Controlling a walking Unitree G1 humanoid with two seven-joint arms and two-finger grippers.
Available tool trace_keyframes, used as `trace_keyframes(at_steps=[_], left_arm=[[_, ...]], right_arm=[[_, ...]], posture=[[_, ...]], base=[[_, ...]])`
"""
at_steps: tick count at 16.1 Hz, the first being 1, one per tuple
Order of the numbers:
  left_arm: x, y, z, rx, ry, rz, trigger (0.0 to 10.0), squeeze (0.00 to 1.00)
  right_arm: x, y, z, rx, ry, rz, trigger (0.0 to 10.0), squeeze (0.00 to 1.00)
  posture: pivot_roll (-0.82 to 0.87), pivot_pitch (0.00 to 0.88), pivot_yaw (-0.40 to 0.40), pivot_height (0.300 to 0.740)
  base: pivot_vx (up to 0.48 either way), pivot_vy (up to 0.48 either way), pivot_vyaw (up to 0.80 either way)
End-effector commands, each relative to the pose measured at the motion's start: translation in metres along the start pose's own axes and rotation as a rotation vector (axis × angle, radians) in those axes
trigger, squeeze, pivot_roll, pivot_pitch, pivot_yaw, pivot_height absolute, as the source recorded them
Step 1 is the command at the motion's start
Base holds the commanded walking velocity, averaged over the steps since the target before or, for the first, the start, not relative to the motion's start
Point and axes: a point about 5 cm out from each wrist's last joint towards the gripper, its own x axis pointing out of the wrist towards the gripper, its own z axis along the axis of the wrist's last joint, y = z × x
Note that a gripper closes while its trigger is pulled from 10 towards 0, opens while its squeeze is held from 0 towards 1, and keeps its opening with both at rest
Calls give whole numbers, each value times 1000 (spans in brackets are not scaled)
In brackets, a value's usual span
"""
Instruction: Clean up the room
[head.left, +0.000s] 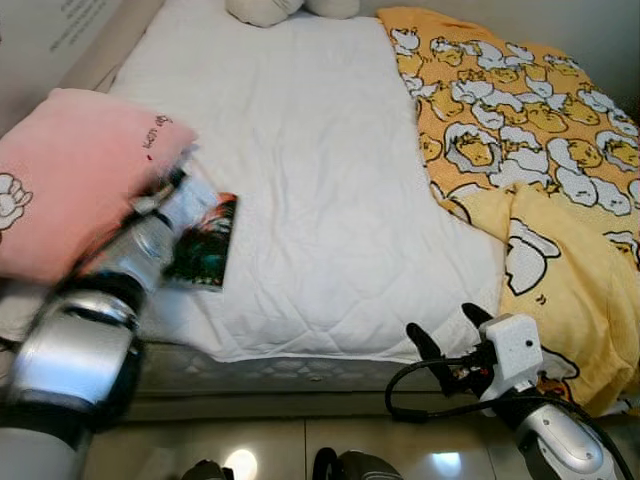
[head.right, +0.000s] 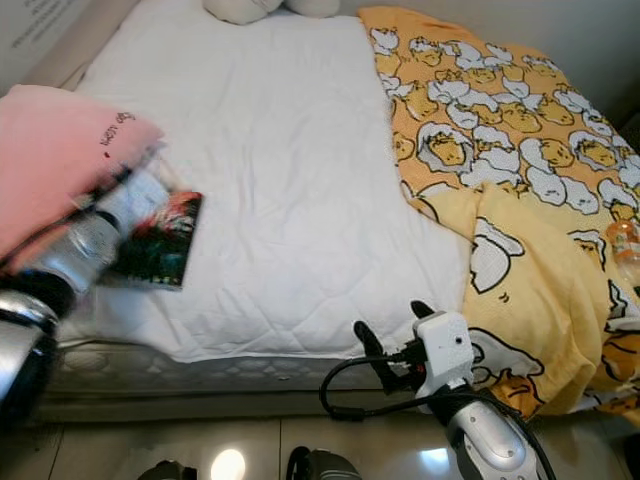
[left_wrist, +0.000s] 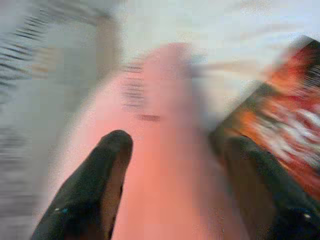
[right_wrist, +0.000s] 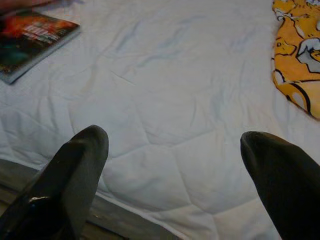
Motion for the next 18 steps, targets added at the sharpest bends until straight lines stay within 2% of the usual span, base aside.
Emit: trace_keyframes(at_steps=[1,16,17,18], left_arm=[[1,1,7,27,-20,19,10000,1000],[1,1,7,27,-20,19,10000,1000],[-18,-57,47,-393,-198,-85,10000,0],[-42,-83,69,-740,-312,-145,10000,0]], right_arm=[[-4,-5,2,-16,10,-24,10000,0],[-4,-5,2,-16,10,-24,10000,0],[30,-24,5,51,-77,-136,10000,1000],[59,-32,11,113,-141,-199,10000,1000]], posture=[[-277,77,-138,740],[-277,77,-138,740],[133,0,-86,740],[147,0,-91,740]], base=[[0,0,0],[0,0,0],[0,0,0],[0,0,0]])
